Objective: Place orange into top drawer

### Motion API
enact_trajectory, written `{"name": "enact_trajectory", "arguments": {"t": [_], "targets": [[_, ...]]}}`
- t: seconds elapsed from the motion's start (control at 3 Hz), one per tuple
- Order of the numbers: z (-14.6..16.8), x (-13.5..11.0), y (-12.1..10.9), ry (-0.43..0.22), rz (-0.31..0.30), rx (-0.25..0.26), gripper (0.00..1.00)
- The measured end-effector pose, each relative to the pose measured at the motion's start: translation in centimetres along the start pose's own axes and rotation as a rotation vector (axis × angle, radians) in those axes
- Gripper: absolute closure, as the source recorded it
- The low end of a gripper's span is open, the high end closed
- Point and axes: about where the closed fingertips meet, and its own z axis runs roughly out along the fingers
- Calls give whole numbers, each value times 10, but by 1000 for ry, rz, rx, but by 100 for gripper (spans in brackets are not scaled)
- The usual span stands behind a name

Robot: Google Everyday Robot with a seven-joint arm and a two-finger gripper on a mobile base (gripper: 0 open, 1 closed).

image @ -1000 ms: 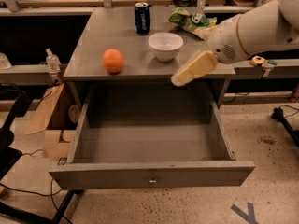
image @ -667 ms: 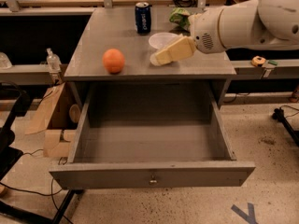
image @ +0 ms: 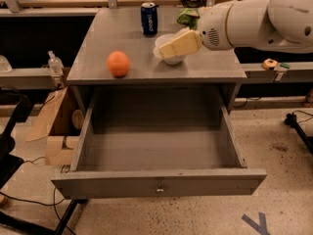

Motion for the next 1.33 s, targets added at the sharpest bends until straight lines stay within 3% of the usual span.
{"name": "enact_trajectory", "arguments": {"t": [0.33,0.67,1.0,1.33], "targets": [[26,13,12,-45,13,-63,0],[85,27,44,-126,17,-193,0],[131,42,65,-182,9,-288,0],[160,40,75,-210,-20,-341,0]]}}
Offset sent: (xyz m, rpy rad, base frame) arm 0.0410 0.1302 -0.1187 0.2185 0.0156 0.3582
